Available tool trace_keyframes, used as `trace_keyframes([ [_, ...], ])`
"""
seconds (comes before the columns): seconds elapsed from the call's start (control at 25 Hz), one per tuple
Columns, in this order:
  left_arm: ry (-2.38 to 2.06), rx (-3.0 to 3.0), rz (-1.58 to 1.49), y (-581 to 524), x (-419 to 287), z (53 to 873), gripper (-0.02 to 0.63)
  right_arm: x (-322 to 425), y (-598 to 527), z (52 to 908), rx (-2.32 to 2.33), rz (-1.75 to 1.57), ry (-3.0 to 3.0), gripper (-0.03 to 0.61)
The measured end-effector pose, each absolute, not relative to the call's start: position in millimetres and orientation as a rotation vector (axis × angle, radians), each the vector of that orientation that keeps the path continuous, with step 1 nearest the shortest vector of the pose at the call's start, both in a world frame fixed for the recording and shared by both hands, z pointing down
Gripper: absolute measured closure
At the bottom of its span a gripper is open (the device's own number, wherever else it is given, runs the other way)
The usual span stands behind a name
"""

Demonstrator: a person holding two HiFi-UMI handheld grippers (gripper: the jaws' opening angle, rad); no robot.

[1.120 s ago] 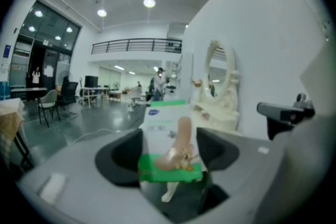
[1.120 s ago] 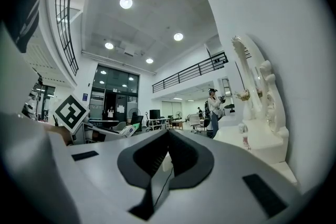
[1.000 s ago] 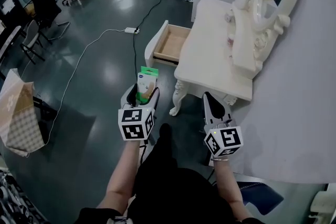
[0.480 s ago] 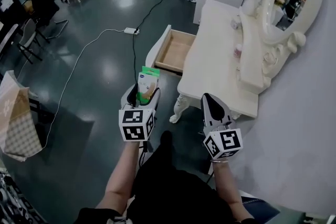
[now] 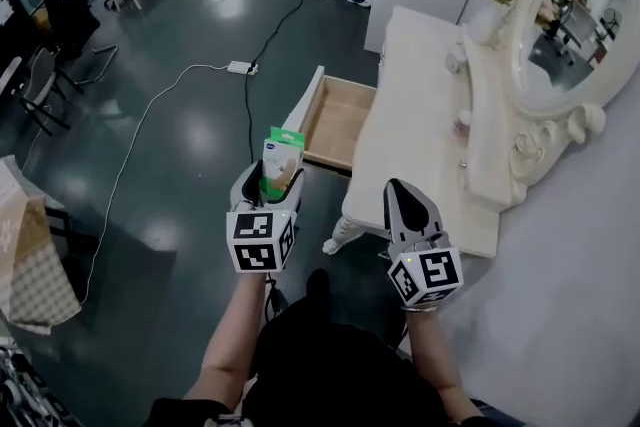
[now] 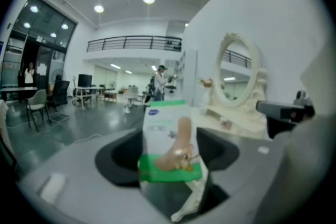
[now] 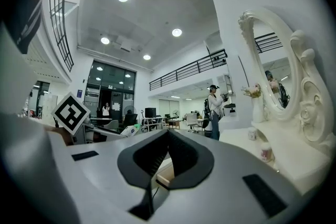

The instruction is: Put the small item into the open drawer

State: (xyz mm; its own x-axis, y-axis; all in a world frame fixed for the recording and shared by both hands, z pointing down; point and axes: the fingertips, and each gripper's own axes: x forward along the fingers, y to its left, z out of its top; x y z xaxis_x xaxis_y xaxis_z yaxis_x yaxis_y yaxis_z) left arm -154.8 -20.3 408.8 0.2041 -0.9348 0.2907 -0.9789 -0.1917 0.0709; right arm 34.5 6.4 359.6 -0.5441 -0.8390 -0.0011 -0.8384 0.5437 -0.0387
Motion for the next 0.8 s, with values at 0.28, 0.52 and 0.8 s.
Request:
trace_keyframes([
  [0.28,-1.776,2.278,0.273,-73.4,-158.2,406.2,0.285,28.4,-39.9,354.1,-1.545,-0.048,2.710,0.581],
  [0.52,-1.740,2.295,0.298,-102.3,-159.7,409.8,0.285,23.2,-60.5,353.2,-1.595,-0.047,2.691,0.581],
  [0.8,-1.708,2.337,0.294,-131.1,-144.4,404.4,0.285,35.2,-78.5,350.2,-1.644,-0.034,2.657,0.581],
])
